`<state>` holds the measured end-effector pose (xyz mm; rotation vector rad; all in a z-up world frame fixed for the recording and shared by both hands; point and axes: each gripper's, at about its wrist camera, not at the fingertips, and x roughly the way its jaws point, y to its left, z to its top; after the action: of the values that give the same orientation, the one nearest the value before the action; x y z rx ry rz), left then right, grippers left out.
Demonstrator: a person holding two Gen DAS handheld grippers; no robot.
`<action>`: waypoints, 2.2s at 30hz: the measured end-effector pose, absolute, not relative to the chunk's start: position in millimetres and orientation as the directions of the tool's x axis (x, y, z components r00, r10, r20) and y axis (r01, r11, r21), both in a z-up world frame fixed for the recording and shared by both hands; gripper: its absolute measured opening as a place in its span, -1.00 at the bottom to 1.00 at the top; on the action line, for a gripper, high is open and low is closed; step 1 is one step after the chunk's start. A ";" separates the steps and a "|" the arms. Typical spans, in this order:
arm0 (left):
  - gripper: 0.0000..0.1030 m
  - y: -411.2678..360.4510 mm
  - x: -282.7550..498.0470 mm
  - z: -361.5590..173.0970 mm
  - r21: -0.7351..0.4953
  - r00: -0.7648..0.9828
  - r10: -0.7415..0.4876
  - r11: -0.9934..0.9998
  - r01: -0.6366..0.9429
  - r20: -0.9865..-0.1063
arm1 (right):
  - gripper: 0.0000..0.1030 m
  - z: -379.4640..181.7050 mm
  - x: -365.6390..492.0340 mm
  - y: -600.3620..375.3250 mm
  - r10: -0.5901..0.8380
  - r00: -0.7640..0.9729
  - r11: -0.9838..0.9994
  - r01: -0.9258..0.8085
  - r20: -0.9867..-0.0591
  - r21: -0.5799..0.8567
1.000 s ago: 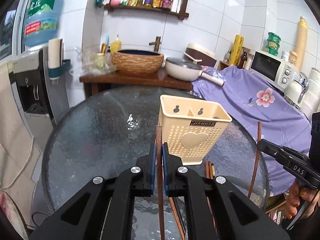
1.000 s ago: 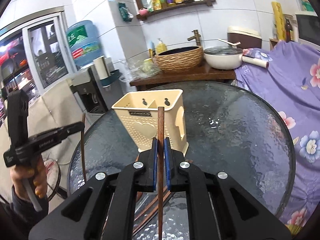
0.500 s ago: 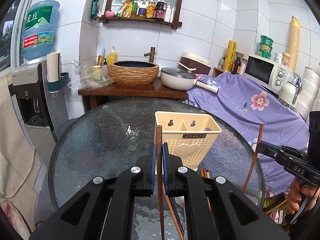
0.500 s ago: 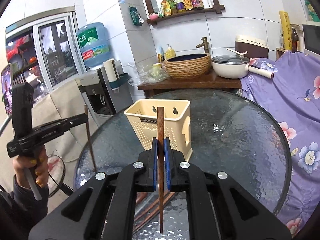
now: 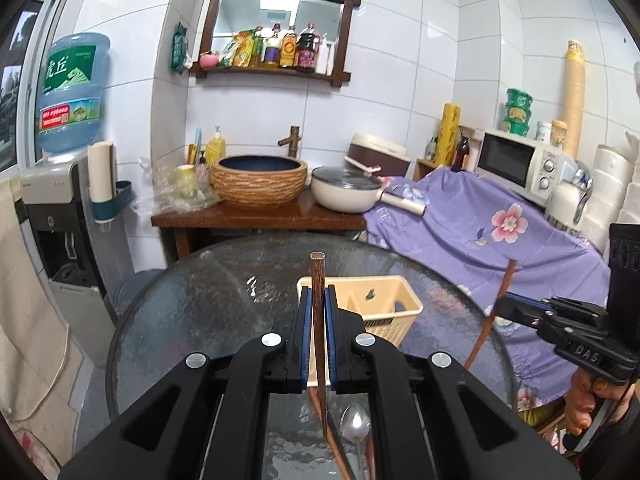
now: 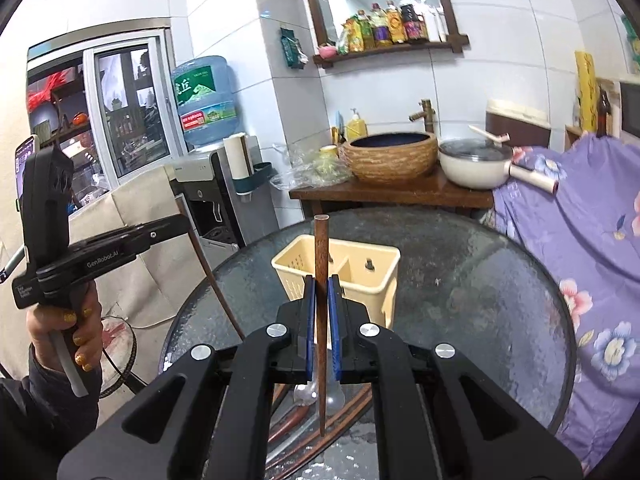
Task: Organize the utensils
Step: 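Lower the right tool's chopstick into the holder and open while the left tool inserts its chopstick, then move both open tools back down to the remaining utensils on the table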
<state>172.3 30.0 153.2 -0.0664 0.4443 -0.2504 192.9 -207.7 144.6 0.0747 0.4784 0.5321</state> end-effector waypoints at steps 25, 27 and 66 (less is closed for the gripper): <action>-0.88 12.7 260.0 217.5 -0.166 0.946 -0.147 0.981 0.102 -0.290 | -0.86 224.0 278.9 -182.9 0.364 0.904 0.931 -0.351 -0.226 0.098; -0.88 12.2 266.6 199.8 -0.167 0.938 -0.143 0.982 0.093 -0.315 | -0.86 203.9 285.7 -184.7 0.353 0.903 0.935 -0.336 -0.244 0.110; 0.81 26.4 203.3 96.6 -0.121 0.905 -0.120 0.990 0.077 -0.409 | 0.12 87.2 237.6 -210.4 0.268 0.852 0.961 -0.206 -0.451 0.182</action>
<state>203.3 26.4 96.6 -0.1026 0.4283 -0.1022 237.6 -210.4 87.2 0.1286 0.4924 0.2502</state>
